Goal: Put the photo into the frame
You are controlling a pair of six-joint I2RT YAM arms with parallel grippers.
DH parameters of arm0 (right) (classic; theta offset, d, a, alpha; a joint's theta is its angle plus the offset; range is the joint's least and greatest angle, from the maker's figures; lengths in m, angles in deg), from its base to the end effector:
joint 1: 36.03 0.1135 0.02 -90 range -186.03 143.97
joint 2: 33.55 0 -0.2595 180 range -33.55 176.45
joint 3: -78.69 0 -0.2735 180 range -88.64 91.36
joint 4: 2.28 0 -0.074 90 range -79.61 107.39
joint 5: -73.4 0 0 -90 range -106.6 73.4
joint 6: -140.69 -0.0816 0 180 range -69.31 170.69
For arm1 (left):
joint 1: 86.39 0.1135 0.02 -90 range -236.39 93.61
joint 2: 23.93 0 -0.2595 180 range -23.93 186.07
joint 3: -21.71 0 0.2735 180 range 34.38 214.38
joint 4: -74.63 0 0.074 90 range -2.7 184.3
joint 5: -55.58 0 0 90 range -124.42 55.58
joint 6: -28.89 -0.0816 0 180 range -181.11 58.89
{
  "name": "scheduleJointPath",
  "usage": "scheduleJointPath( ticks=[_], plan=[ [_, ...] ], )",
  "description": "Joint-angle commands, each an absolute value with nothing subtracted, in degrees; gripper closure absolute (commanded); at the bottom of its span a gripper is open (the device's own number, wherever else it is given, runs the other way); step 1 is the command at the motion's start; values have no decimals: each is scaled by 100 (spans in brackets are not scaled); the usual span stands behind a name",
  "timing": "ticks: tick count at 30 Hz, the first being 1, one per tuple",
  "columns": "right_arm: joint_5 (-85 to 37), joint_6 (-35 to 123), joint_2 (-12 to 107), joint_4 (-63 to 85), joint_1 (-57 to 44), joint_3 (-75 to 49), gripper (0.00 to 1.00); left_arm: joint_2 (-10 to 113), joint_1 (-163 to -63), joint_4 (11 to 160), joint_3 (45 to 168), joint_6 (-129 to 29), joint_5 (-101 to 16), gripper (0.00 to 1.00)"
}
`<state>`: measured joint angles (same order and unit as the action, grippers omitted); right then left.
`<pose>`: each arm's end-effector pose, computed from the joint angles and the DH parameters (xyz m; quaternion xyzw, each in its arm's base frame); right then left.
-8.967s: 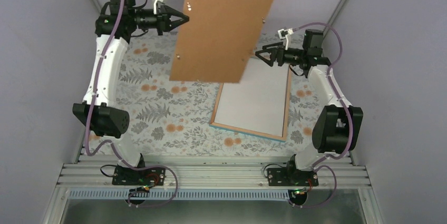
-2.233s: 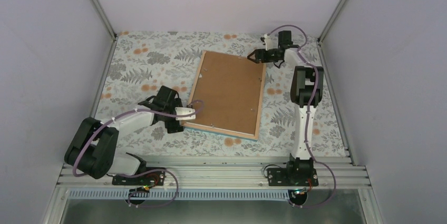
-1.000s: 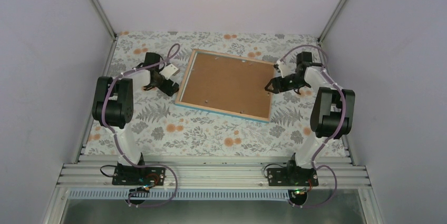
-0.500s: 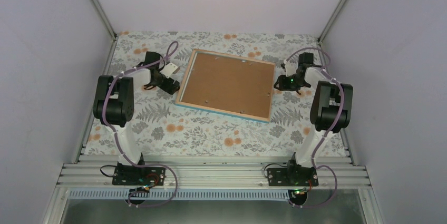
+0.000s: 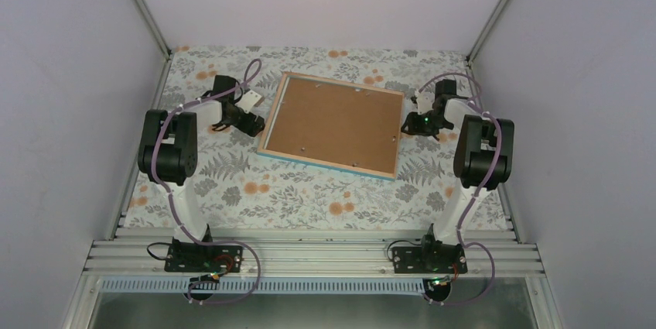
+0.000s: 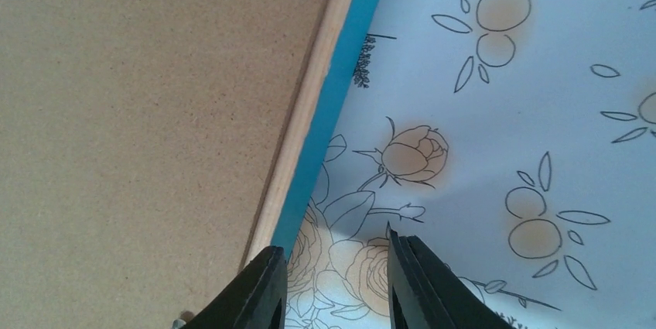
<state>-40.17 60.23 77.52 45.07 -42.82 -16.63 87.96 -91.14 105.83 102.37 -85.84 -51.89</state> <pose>0.4010 -0.0149 0.0912 -0.0521 0.9681 0.1805 0.1658 0.4174 -0.0593 0.0779 0.2792 0.9191 -0.1044 0.2575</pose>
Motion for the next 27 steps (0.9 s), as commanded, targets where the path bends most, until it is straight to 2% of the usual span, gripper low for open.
scheduleJointPath(
  ticks=[1,27],
  plan=[
    [-4133,5984,7824,4424,-4199,-1551,66,9038,-9173,10697,10094,-8471,-5300,9],
    [-4315,5976,7648,4396,-4051,-1666,65,9083,-9316,10656,10109,-8484,-5144,11]
  ],
)
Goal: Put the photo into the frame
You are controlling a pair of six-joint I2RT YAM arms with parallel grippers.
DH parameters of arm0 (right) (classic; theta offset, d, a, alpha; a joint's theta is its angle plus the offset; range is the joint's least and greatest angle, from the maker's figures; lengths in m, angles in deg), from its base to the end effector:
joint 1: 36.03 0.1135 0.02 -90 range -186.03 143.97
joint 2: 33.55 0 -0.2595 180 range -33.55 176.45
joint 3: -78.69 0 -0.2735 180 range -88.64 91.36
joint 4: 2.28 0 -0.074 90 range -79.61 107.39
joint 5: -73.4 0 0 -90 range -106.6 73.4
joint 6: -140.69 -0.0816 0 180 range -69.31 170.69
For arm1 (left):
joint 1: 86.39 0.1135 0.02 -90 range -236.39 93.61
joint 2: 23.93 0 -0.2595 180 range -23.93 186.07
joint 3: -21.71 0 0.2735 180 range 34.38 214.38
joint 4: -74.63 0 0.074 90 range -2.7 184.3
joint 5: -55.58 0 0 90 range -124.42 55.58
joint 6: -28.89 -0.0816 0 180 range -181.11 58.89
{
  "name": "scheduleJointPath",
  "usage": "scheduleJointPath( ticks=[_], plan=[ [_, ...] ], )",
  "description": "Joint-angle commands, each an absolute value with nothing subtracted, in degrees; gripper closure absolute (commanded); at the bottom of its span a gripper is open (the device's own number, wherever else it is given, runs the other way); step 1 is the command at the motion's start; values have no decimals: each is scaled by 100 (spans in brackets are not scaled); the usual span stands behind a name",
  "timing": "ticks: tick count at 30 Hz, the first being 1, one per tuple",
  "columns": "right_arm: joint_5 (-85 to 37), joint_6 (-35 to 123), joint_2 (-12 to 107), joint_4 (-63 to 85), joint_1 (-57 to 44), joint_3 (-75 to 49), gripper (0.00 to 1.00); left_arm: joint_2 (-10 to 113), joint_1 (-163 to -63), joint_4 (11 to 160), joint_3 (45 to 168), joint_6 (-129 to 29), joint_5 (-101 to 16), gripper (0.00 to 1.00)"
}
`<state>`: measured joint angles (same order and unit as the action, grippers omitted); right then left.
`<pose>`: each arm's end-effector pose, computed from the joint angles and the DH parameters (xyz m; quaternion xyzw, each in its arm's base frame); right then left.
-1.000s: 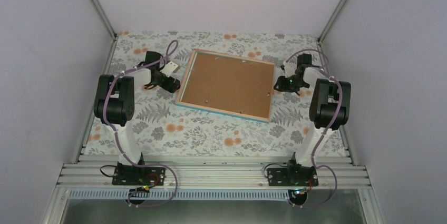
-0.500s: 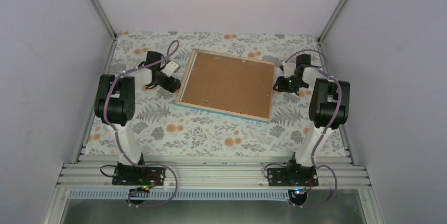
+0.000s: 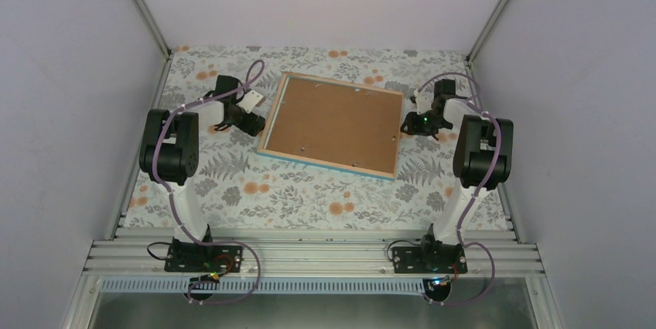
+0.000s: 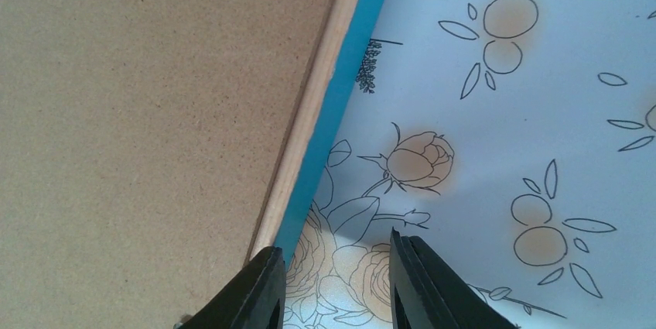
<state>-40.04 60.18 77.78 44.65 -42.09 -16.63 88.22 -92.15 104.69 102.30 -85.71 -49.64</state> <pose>0.4021 -0.0100 0.0898 -0.0580 0.9678 0.1803 0.1657 0.4192 -0.0638 0.0763 0.2830 0.9189 -0.0869 0.2607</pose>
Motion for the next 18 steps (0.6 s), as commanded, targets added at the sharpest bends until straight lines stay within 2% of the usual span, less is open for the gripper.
scheduleJointPath(
  ticks=[1,18],
  plan=[
    [-4307,5975,7643,4399,-4047,-1658,66,9091,-9316,10655,10117,-8484,-5139,12],
    [-4136,5895,7532,4359,-4049,-1745,67,9124,-9333,10684,10172,-8467,-5131,13]
  ],
)
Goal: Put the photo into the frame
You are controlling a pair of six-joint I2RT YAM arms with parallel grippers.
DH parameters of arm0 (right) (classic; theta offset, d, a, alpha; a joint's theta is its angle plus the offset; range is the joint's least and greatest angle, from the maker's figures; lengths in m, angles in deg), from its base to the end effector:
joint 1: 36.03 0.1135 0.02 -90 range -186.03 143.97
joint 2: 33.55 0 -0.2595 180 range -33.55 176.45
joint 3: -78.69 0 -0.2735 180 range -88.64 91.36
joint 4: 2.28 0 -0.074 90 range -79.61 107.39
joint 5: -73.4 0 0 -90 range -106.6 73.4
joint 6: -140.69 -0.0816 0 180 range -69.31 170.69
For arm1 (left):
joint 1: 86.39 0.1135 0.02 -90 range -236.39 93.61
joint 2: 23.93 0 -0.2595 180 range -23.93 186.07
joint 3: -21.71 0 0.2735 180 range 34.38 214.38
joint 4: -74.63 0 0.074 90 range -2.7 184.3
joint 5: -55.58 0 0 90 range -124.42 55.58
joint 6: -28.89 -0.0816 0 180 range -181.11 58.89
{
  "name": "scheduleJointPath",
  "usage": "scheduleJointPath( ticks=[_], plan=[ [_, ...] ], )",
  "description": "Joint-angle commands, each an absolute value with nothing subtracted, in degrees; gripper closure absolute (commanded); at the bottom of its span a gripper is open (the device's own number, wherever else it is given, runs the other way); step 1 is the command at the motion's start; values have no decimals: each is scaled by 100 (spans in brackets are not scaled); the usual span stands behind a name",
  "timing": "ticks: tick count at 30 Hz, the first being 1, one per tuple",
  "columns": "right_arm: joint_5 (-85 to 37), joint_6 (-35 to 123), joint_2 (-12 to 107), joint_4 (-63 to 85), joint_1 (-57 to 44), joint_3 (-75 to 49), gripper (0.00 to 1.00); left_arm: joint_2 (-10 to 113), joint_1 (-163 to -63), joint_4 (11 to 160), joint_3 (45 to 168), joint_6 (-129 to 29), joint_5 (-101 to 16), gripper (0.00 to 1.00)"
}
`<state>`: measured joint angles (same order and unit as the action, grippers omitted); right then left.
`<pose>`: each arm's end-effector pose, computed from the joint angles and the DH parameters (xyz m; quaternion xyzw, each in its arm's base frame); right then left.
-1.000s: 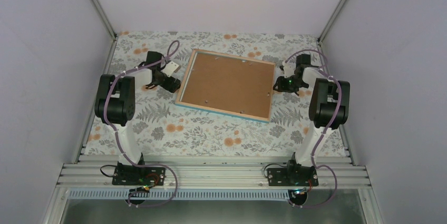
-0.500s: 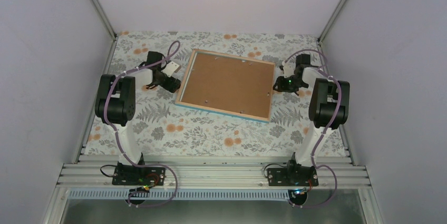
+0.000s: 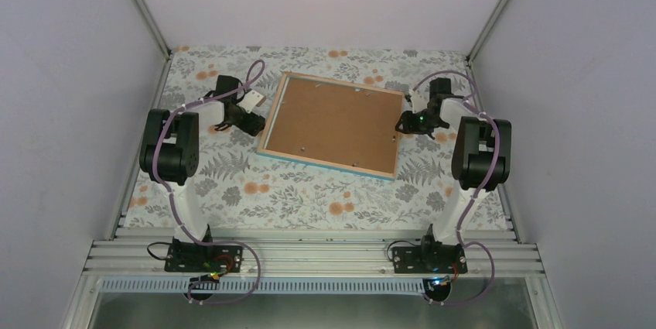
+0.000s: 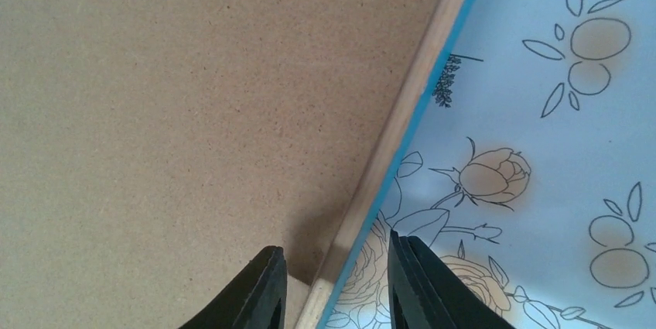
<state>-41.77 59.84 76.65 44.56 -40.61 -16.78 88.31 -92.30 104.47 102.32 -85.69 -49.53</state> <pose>0.4020 0.0026 0.0975 -0.0716 0.9625 0.1961 0.1731 0.4196 -0.0648 0.0760 0.2839 0.9184 -0.0861 0.2617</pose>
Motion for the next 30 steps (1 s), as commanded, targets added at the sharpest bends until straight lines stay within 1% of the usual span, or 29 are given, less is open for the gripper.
scheduleJointPath(
  ticks=[1,10,19,24,30],
  plan=[
    [-4101,5895,7541,4360,-4044,-1744,67,9128,-9333,10689,10172,-8467,-5131,13],
    [-3692,5910,7509,4292,-4051,-1845,72,9137,-9351,10690,10188,-8467,-5120,14],
    [-3855,5904,7384,4283,-4079,-1903,75,9147,-9370,10698,10200,-8467,-5107,15],
    [-4096,5897,7239,4256,-4145,-1941,75,9157,-9374,10713,10202,-8467,-5106,15],
    [-4049,5891,7330,4225,-4157,-2001,76,9173,-9387,10706,10226,-8445,-5094,16]
  ],
)
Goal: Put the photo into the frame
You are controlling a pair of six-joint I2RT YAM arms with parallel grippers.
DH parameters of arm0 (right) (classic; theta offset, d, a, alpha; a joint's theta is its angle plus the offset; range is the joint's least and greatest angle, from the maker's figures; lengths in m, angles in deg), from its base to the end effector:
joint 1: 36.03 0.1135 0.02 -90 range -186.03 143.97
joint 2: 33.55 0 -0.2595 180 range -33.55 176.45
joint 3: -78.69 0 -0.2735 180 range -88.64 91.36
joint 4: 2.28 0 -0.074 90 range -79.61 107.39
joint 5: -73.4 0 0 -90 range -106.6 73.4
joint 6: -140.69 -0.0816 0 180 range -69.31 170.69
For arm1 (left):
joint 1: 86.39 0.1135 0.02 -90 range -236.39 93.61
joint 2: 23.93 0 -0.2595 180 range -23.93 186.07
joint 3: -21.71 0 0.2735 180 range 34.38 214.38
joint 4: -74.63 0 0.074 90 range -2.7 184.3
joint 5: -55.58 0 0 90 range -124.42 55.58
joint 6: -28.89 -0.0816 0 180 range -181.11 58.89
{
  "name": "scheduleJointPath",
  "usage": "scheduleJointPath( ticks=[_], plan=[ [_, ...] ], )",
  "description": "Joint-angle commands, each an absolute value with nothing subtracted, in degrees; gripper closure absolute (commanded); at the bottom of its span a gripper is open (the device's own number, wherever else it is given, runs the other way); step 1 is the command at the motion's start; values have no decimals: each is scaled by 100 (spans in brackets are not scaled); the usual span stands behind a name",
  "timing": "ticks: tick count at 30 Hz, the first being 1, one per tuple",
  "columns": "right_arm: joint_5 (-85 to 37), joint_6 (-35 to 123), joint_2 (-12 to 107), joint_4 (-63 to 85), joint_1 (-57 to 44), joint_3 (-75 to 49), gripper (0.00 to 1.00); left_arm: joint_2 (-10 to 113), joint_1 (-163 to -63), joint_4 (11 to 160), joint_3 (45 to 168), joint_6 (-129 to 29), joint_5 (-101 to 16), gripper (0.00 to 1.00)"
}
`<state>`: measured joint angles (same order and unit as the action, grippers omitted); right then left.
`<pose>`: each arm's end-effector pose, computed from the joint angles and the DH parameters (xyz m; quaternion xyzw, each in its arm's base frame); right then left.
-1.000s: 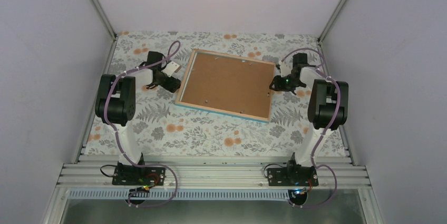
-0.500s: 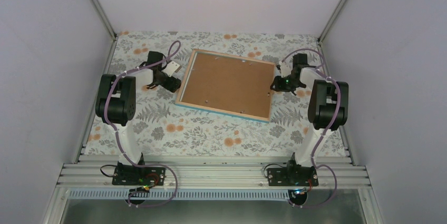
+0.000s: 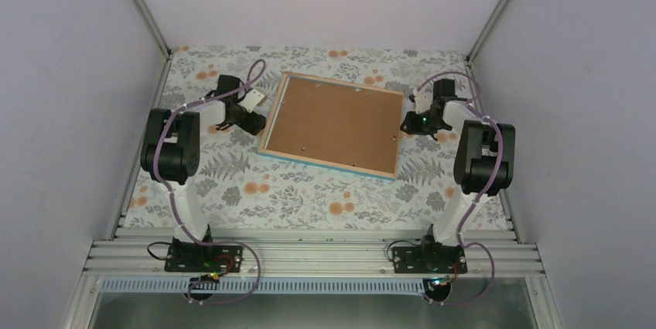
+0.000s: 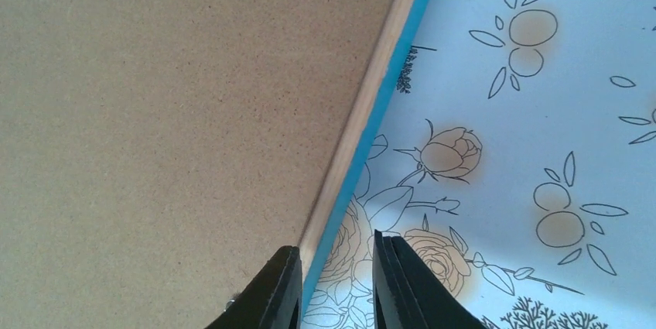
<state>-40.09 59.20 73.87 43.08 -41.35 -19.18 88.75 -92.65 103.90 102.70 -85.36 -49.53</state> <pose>0.3956 -0.0042 0.1038 -0.0611 0.9638 0.1794 0.1875 0.4221 -0.0677 0.0757 0.2843 0.9172 -0.0869 0.2654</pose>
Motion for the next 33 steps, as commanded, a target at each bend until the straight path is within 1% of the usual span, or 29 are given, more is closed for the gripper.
scheduleJointPath(
  ticks=[1,13,18,27,33],
  plan=[
    [-4032,5888,7359,4222,-4151,-1993,76,9173,-9385,10705,10226,-8445,-5099,16],
    [-4007,5853,7698,4157,-4125,-1934,77,9195,-9434,10740,10239,-8427,-5114,18],
    [-3999,5870,7780,4136,-4092,-1939,78,9166,-9477,10756,10182,-8430,-5216,22],
    [-4080,5885,7853,4109,-3894,-1995,75,9123,-9771,10763,10072,-8550,-5228,27],
    [-4125,5817,7964,4049,-3733,-1949,75,9087,-9915,10768,10025,-8615,-5342,29]
  ],
)
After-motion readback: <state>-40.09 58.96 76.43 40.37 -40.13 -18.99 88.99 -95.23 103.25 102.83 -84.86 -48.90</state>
